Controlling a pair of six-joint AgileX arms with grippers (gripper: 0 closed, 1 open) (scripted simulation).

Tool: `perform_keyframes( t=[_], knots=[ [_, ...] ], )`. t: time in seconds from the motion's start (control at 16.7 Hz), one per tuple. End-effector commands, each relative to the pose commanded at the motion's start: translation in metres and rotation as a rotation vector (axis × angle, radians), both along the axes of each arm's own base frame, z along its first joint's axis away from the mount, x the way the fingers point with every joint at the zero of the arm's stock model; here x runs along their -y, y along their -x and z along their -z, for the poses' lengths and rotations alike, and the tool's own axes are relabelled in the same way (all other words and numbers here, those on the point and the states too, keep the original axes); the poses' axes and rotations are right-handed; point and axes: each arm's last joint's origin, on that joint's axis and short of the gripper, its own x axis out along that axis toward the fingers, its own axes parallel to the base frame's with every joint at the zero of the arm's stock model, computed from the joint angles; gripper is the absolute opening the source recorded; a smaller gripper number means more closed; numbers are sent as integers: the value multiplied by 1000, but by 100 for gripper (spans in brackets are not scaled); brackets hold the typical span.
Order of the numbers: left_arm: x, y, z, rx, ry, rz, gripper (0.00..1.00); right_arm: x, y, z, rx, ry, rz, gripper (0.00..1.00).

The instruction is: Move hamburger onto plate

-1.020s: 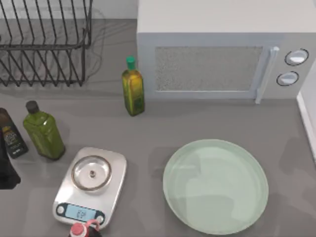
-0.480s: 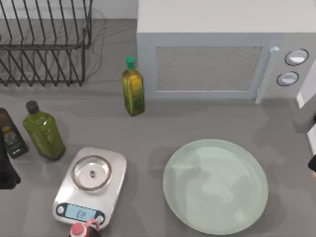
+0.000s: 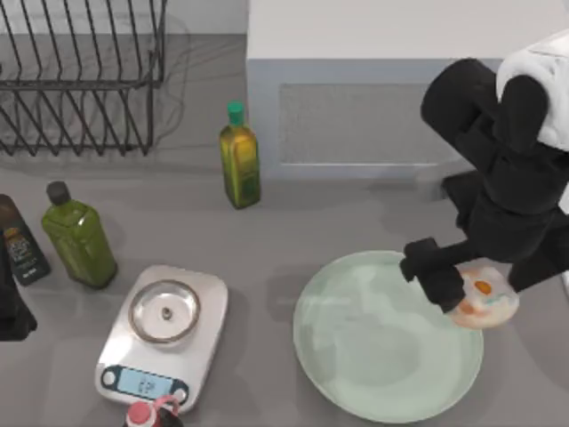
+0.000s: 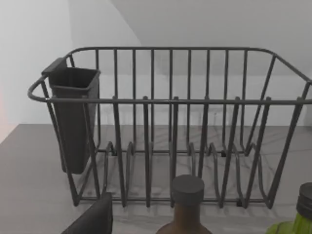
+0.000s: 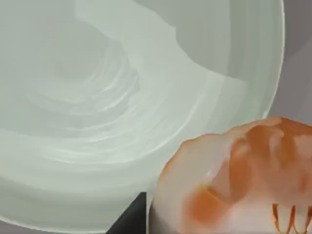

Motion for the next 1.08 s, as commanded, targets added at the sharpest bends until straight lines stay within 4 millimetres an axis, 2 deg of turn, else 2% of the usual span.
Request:
perform_keyframes(
  t=[0.24,0.42,0.84,1.08],
  knots=[
    [0,0,0,0,0,0,100,-45,3,6,32,-4,176,0],
    [0,0,0,0,0,0,100,-65,6,6,54,-18,237,0],
    [0,0,0,0,0,0,100,-66,7,7,57,-21,253,0],
    [0,0,0,0,0,0,100,-68,5,33,60,-24,254,0]
  ],
)
